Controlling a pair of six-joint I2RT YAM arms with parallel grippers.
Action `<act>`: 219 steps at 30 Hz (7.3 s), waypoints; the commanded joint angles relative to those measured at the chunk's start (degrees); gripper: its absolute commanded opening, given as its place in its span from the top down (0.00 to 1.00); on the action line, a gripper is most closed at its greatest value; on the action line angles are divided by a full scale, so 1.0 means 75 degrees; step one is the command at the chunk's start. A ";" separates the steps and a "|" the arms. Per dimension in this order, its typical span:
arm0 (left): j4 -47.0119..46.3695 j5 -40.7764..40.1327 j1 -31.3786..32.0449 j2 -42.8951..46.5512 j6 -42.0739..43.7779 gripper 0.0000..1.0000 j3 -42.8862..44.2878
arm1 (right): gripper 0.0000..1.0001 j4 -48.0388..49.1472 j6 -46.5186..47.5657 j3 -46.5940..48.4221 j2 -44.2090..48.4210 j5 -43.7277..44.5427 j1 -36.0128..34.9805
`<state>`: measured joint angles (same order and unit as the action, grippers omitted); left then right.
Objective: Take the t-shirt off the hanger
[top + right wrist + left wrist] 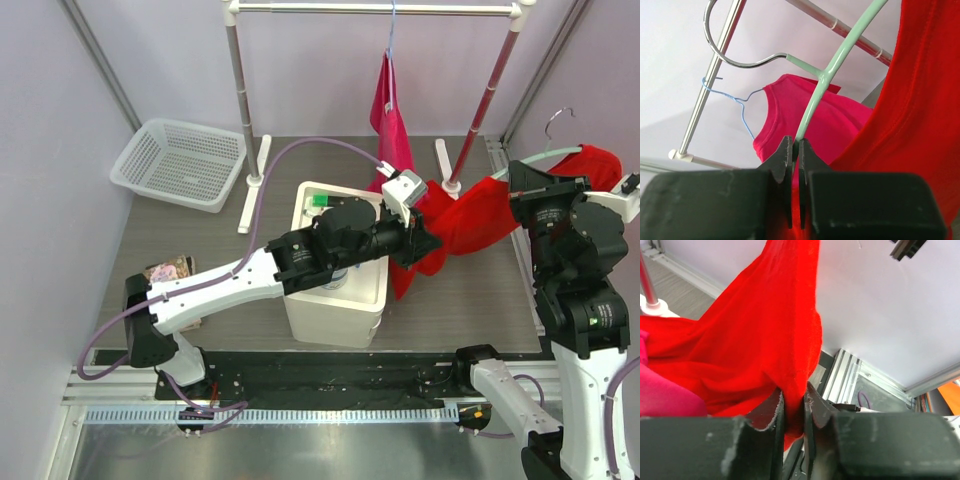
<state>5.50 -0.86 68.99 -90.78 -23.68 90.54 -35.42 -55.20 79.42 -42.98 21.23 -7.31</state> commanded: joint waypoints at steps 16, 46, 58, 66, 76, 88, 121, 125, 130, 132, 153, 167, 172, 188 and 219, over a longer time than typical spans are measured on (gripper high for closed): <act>0.0884 -0.0085 -0.0187 -0.0505 0.0135 0.56 0.0724 | 0.99 0.1652 -0.0831 0.0989 -0.0011 0.0649 0.0272; 0.0147 0.0501 -0.0175 0.2752 -0.0193 1.00 -0.2416 | 0.99 0.2437 0.0199 0.2629 -0.2448 0.2079 0.0283; 0.0379 0.0549 -0.0222 0.1277 0.0005 0.44 -0.0602 | 0.99 0.1934 -0.0046 0.2302 -0.1816 0.0393 0.0283; 0.1060 0.0525 -0.0480 0.0363 0.0146 0.11 0.1017 | 0.99 0.1828 -0.0362 0.2185 -0.1792 -0.0206 0.0283; 0.1447 0.0713 -0.0785 -0.0481 0.0099 0.11 0.2002 | 0.99 0.1840 -0.0480 0.2091 -0.1675 -0.0277 0.0295; 0.1434 0.1158 -0.1007 -0.0973 -0.0346 0.87 0.2517 | 0.99 0.1922 -0.0714 0.1927 -0.1640 -0.0417 0.0283; -0.0018 0.0067 -0.0304 0.1522 -0.0815 1.00 -0.2427 | 0.99 0.1605 0.0339 0.4422 -0.3117 0.1527 0.0518; -0.0252 0.0033 -0.0199 0.1674 -0.1049 1.00 -0.2977 | 0.99 0.1477 0.0574 0.5077 -0.3560 0.1563 0.0506; -0.0557 -0.0026 -0.0175 0.1804 -0.1213 1.00 -0.3494 | 0.99 0.1347 0.0704 0.5863 -0.3972 0.1633 0.0506; -0.0569 -0.0025 -0.0106 0.1780 -0.1225 1.00 -0.3518 | 0.99 0.1336 0.0750 0.5934 -0.4065 0.1704 0.0506; -0.1060 -0.0271 0.0924 0.1067 -0.1659 1.00 -0.3741 | 0.99 0.1207 0.1090 0.6848 -0.4944 0.2032 0.0717; -0.0477 -0.0998 0.1337 0.0796 -0.1238 1.00 -0.2959 | 0.99 0.1101 0.0833 0.6440 -0.4641 0.1225 0.0881; 0.0542 -0.0613 0.1009 0.0363 -0.0535 1.00 -0.1493 | 0.99 0.0937 0.0704 0.5292 -0.3798 0.0055 0.0869; 0.0485 0.0385 0.0106 0.0292 0.0122 0.27 -0.0132 | 0.99 0.0703 0.0153 0.3803 -0.2683 -0.1366 0.0869; 0.0395 0.0168 -0.0329 -0.0519 0.0193 1.00 0.0803 | 0.99 0.1218 -0.0047 0.3274 -0.2752 -0.1039 0.0869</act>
<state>13.21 3.27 65.25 -100.20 -22.31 104.90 -35.05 -56.10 102.65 -62.30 10.66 -0.99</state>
